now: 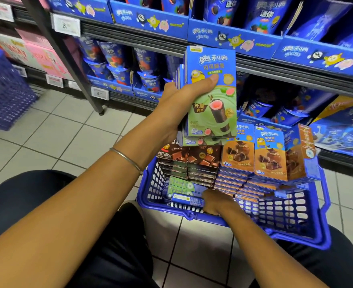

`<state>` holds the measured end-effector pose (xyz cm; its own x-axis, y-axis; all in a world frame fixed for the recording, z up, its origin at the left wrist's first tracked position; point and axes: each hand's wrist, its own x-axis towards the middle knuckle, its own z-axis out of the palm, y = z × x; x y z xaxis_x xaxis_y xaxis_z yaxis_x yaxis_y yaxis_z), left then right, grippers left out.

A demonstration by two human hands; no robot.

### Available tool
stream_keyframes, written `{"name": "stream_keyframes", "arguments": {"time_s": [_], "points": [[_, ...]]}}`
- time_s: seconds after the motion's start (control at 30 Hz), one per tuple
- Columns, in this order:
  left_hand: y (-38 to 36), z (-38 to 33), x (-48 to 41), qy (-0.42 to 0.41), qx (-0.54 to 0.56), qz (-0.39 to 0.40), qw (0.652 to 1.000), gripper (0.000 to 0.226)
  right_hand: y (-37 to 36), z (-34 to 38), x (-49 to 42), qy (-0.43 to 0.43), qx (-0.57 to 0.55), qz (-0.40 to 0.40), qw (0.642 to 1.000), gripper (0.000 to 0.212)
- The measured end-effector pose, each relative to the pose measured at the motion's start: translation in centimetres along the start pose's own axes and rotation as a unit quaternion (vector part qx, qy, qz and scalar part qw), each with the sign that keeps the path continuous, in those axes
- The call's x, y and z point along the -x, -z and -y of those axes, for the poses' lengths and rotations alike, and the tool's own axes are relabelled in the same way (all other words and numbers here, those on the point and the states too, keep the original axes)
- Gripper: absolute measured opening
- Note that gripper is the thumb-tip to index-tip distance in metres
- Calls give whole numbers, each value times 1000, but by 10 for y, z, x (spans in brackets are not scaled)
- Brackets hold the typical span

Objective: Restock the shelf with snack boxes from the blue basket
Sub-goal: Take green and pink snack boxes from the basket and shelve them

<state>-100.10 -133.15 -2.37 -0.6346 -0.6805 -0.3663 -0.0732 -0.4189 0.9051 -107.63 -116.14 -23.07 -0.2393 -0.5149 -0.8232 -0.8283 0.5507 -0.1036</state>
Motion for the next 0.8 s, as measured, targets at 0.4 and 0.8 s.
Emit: {"name": "stream_keyframes", "arguments": {"time_s": [0.4,0.8], "points": [[4,-13,-9,-15,18,62,998,50,68,-24,95,102,-369,-138,914,20],[35,-25,-43,-3,175,98,980,32,123,-39,133,123,-738,-232,622,23]]}}
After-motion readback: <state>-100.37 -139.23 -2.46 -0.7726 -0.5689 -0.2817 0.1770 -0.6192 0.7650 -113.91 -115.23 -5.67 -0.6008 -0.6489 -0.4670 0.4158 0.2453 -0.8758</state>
